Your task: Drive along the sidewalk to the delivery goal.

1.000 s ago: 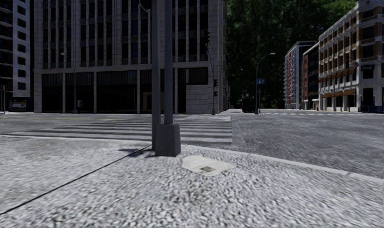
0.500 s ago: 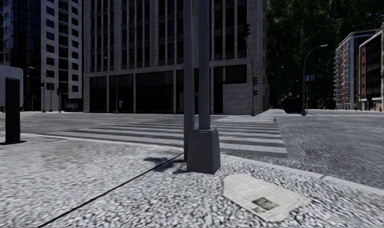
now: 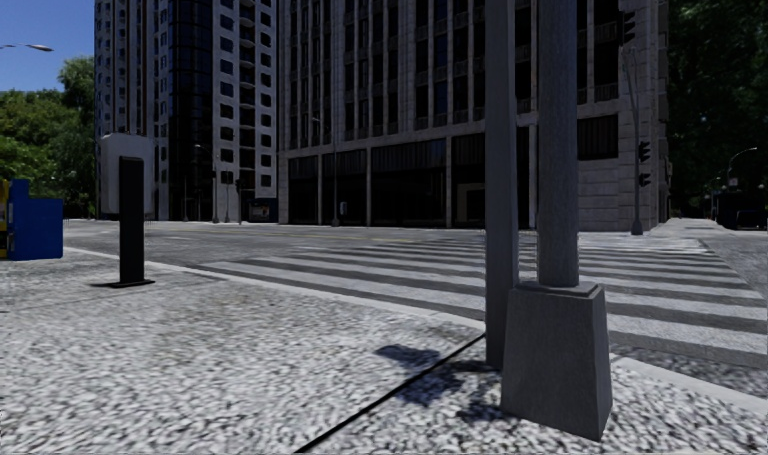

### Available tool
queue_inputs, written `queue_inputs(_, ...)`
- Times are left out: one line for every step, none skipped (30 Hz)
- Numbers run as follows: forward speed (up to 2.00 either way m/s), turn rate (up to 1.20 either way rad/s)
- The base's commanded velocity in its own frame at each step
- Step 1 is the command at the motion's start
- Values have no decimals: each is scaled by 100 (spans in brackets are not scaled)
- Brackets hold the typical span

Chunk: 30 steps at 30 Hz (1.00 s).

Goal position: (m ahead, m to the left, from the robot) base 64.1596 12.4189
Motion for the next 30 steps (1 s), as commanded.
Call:
queue_inputs(160, 62)
queue_inputs(160, 62)
queue_inputs(160, 62)
queue_inputs(160, 62)
queue_inputs(160, 62)
queue_inputs(160, 62)
queue_inputs(160, 62)
queue_inputs(160, 61)
queue_inputs(160, 60)
queue_inputs(160, 58)
queue_inputs(160, 58)
queue_inputs(160, 58)
queue_inputs(160, 51)
queue_inputs(160, 38)
queue_inputs(160, 18)
queue_inputs(160, 5)
queue_inputs(160, 5)
queue_inputs(160, 0)
queue_inputs(160, 0)
queue_inputs(160, 0)
queue_inputs(160, 0)
queue_inputs(160, 0)
queue_inputs(160, 0)
queue_inputs(160, 0)
queue_inputs(160, 0)
queue_inputs(160, -12)
queue_inputs(160, -32)
queue_inputs(160, -32)
queue_inputs(160, -40)
queue_inputs(160, -42)
